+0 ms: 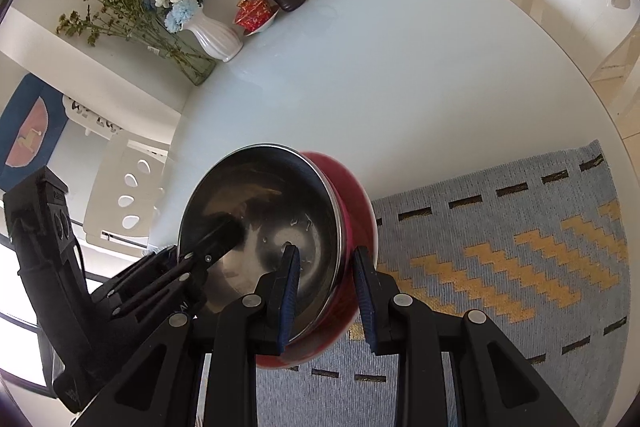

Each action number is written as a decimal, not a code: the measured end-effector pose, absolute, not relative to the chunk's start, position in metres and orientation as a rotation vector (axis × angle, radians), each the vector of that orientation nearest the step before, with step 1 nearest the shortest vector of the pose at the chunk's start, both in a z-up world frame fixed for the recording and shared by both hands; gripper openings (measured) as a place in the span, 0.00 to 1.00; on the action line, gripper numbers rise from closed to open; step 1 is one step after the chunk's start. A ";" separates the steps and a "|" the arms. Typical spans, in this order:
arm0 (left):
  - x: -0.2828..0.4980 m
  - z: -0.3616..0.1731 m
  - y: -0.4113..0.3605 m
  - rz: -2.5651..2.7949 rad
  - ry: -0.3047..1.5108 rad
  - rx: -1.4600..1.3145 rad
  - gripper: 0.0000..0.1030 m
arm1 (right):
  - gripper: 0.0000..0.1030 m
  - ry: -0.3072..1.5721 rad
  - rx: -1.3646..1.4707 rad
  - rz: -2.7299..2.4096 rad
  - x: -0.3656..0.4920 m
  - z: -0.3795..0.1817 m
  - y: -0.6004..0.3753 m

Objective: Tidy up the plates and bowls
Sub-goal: 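Lower the pink-and-steel bowl into the pink polka-dot bowl and open both tools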

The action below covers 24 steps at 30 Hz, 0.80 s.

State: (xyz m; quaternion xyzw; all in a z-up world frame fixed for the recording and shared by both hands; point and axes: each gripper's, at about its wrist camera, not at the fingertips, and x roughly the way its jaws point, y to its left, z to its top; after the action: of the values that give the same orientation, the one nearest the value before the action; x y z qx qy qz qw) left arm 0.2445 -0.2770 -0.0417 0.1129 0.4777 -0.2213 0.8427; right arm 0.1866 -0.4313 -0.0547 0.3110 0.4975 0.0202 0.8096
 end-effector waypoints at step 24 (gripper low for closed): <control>0.242 -0.034 -0.272 -0.427 1.007 0.232 0.11 | 0.26 1.058 0.674 0.048 0.180 -0.052 -0.435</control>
State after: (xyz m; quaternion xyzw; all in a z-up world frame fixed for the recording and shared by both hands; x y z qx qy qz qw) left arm 0.2424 -0.2722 -0.0336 0.1100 0.4775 -0.2024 0.8479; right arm 0.1798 -0.4347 -0.0524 0.3152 0.4950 0.0225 0.8094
